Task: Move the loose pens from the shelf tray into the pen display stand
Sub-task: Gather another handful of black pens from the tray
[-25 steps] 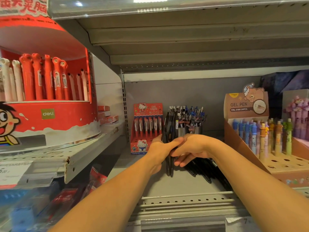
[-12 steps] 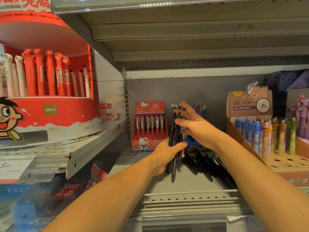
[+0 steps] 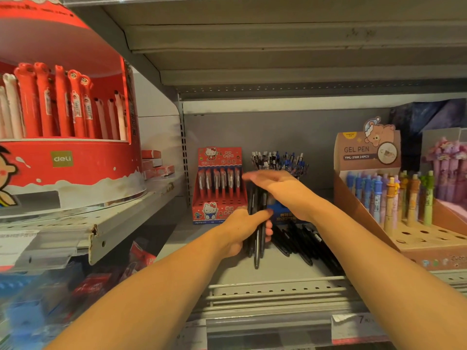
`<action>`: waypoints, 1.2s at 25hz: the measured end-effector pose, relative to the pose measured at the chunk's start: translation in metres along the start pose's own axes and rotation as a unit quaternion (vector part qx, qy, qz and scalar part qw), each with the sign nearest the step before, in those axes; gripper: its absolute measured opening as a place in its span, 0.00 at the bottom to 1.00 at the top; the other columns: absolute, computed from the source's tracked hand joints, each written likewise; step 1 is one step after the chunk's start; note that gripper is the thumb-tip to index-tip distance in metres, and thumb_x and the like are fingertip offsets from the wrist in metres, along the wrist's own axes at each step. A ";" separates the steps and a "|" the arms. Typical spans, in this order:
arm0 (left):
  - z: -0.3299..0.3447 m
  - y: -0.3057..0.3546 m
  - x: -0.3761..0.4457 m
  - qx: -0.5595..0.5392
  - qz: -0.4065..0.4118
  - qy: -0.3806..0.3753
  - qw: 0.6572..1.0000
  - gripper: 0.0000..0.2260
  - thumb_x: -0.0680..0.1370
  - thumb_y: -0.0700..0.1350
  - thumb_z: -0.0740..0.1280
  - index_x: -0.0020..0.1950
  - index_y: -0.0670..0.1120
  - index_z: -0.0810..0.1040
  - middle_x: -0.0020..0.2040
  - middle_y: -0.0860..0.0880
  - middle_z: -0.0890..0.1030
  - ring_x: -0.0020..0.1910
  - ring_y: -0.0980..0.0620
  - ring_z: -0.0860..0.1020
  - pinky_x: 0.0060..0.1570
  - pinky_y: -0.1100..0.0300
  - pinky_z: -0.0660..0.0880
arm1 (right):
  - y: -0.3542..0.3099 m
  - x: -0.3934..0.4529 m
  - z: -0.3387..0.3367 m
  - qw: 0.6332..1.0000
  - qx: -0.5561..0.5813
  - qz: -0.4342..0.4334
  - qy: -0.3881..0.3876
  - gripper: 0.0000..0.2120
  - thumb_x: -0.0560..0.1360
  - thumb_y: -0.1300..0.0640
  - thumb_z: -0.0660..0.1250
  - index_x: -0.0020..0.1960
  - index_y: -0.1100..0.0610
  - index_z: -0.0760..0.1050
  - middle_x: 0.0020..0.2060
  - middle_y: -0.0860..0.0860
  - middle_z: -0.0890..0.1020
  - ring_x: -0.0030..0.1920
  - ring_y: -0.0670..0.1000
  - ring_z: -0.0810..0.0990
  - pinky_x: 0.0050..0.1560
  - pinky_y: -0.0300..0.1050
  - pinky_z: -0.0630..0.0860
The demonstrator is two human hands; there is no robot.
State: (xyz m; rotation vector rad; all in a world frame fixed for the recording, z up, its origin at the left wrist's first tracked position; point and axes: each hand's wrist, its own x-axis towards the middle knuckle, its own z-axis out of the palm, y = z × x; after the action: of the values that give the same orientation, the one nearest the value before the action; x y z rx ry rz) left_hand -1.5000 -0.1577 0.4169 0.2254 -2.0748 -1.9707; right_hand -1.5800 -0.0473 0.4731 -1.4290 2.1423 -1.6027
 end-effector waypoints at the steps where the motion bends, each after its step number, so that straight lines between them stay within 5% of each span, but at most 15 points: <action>1: -0.001 0.001 0.002 -0.019 0.007 0.030 0.999 0.06 0.81 0.45 0.68 0.53 0.42 0.77 0.34 0.47 0.80 0.31 0.52 0.80 0.37 0.57 0.81 | 0.001 0.003 -0.001 0.999 0.031 0.009 0.040 0.17 0.83 0.45 0.62 0.69 0.47 0.77 0.65 0.45 0.79 0.61 0.45 0.76 0.54 0.39 0.73; 4: -0.009 0.007 0.006 -0.081 0.054 0.124 0.988 0.06 0.82 0.43 0.66 0.56 0.43 0.73 0.32 0.48 0.75 0.28 0.52 0.74 0.31 0.57 0.76 | 0.006 0.013 -0.007 0.986 -0.079 0.093 0.115 0.10 0.83 0.57 0.64 0.62 0.56 0.79 0.47 0.53 0.82 0.44 0.51 0.80 0.47 0.45 0.81; 7: -0.015 0.011 0.007 -0.114 0.061 0.176 0.976 0.05 0.83 0.43 0.65 0.47 0.45 0.73 0.27 0.50 0.71 0.23 0.54 0.68 0.23 0.62 0.67 | 0.021 0.013 -0.006 0.913 -0.349 0.204 -0.050 0.09 0.79 0.58 0.68 0.54 0.63 0.81 0.40 0.55 0.81 0.38 0.52 0.78 0.43 0.45 0.79; 11: -0.019 0.011 0.011 -0.099 0.016 0.193 0.976 0.06 0.83 0.41 0.64 0.46 0.43 0.72 0.30 0.47 0.72 0.24 0.52 0.68 0.24 0.62 0.66 | 0.034 0.007 0.000 0.869 -0.440 0.191 -0.121 0.15 0.77 0.51 0.72 0.38 0.58 0.74 0.30 0.50 0.78 0.28 0.48 0.74 0.28 0.39 0.71; 16: -0.023 0.004 0.018 -0.024 -0.026 0.238 0.971 0.04 0.82 0.39 0.64 0.51 0.40 0.72 0.33 0.44 0.71 0.26 0.51 0.67 0.25 0.60 0.66 | 0.037 0.007 0.008 0.845 -0.482 0.192 -0.130 0.18 0.76 0.43 0.72 0.45 0.58 0.74 0.41 0.54 0.78 0.35 0.49 0.74 0.35 0.44 0.74; 20: -0.023 0.006 0.021 -0.035 -0.035 0.249 0.967 0.07 0.82 0.40 0.65 0.45 0.40 0.71 0.31 0.44 0.70 0.24 0.51 0.66 0.24 0.61 0.64 | 0.031 0.023 0.017 0.862 -0.467 0.164 -0.109 0.23 0.80 0.44 0.67 0.61 0.64 0.79 0.59 0.61 0.81 0.55 0.60 0.82 0.58 0.55 0.78; 24: -0.021 0.006 0.022 -0.049 -0.031 0.237 0.970 0.07 0.81 0.41 0.66 0.45 0.41 0.71 0.30 0.45 0.70 0.23 0.52 0.66 0.22 0.64 0.63 | 0.040 0.048 0.039 0.842 -0.487 0.176 -0.149 0.18 0.81 0.47 0.64 0.54 0.63 0.77 0.44 0.57 0.79 0.42 0.55 0.78 0.44 0.49 0.74; 26: -0.020 0.007 0.022 -0.057 -0.024 0.228 0.972 0.06 0.81 0.41 0.66 0.48 0.41 0.71 0.31 0.45 0.70 0.23 0.52 0.66 0.20 0.67 0.62 | 0.049 0.052 0.047 0.819 -0.517 0.197 -0.152 0.15 0.82 0.48 0.63 0.55 0.60 0.74 0.43 0.55 0.74 0.42 0.55 0.75 0.41 0.46 0.72; 30: -0.021 0.009 0.022 -0.061 -0.023 0.232 0.971 0.05 0.82 0.41 0.65 0.54 0.40 0.72 0.34 0.45 0.71 0.23 0.52 0.65 0.19 0.67 0.62 | 0.052 0.049 0.041 0.821 -0.508 0.231 -0.119 0.11 0.79 0.54 0.67 0.42 0.59 0.71 0.37 0.53 0.74 0.33 0.51 0.73 0.29 0.42 0.70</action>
State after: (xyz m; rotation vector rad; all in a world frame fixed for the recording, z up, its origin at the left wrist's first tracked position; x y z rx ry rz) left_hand -1.5135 -0.1838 0.4284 0.6459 -1.6587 -1.8417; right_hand -1.6149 -0.1109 0.4341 -0.9794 2.9613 -0.0199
